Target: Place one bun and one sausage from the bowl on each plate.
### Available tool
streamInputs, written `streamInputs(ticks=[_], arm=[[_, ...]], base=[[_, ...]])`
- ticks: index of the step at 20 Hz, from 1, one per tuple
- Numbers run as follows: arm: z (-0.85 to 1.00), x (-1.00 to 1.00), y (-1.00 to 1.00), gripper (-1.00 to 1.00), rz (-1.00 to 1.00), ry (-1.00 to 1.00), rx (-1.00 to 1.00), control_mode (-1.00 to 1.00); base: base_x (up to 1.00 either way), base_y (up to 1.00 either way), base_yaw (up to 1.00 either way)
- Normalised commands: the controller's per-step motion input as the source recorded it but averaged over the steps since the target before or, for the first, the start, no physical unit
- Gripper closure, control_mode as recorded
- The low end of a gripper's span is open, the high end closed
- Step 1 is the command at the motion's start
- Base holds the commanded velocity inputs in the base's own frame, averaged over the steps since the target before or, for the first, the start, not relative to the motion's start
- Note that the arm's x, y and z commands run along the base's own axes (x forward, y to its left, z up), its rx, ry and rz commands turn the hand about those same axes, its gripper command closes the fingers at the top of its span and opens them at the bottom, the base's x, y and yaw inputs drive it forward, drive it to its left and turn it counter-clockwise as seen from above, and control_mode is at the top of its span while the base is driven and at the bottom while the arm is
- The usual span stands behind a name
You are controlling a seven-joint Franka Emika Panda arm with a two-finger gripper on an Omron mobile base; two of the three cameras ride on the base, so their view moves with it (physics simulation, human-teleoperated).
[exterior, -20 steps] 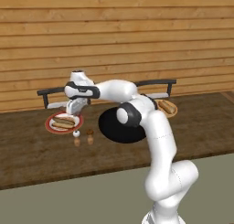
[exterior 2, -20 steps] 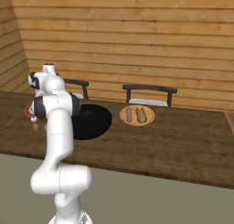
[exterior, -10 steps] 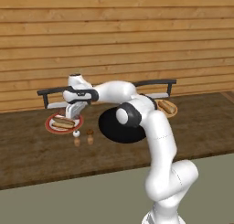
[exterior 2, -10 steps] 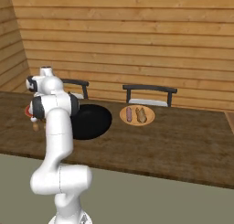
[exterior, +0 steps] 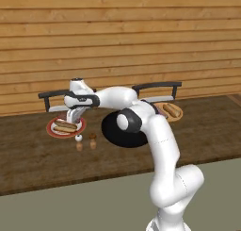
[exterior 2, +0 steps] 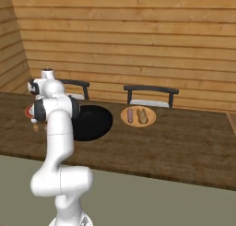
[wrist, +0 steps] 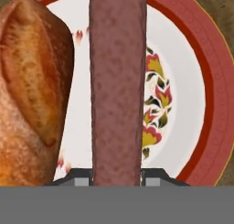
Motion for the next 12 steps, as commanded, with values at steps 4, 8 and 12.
streamInputs(ticks=[4, 8, 12], arm=[[0.00, 0.00, 0.12, 1.00, 0.03, 0.00, 0.00, -1.00], [0.00, 0.00, 0.00, -1.00, 0.00, 0.00, 0.00, -1.00], [0.00, 0.00, 0.00, -1.00, 0.00, 0.00, 0.00, -1.00]], base=[[0.00, 0.00, 0.00], [0.00, 0.00, 0.00], [0.00, 0.00, 0.00]])
